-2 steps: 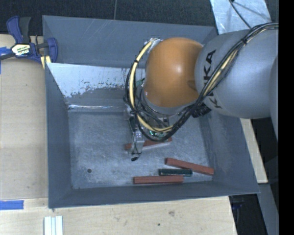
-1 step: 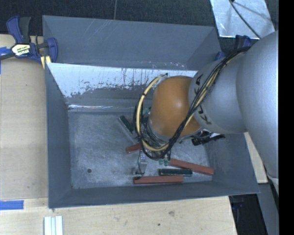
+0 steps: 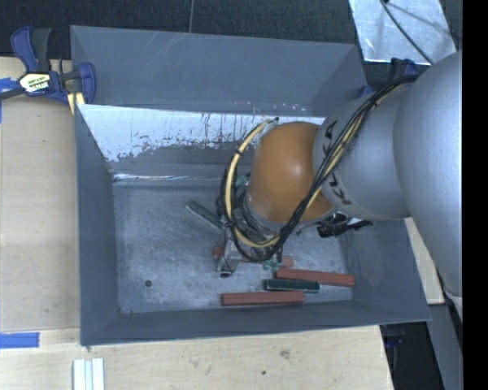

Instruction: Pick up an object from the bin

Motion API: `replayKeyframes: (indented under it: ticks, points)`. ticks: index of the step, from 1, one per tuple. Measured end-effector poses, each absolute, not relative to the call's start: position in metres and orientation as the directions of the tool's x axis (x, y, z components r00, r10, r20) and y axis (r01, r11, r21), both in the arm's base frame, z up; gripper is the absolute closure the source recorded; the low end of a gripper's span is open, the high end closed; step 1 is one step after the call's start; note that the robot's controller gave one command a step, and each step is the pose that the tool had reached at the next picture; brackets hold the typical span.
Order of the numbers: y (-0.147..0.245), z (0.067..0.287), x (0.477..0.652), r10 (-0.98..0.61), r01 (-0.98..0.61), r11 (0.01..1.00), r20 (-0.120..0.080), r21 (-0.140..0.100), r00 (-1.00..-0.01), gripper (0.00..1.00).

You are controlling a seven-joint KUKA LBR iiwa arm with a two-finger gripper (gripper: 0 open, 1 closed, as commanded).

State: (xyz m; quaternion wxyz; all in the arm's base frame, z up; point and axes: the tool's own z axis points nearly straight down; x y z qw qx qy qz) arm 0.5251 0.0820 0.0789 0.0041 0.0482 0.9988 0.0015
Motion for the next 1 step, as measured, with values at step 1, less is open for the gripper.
replayKeyframes:
  ticks: [1]
  points:
    - [0.1044,0.2366,0.5364,-0.171,-0.171,0.985,-0.011,0.0,-0.985,1.0]
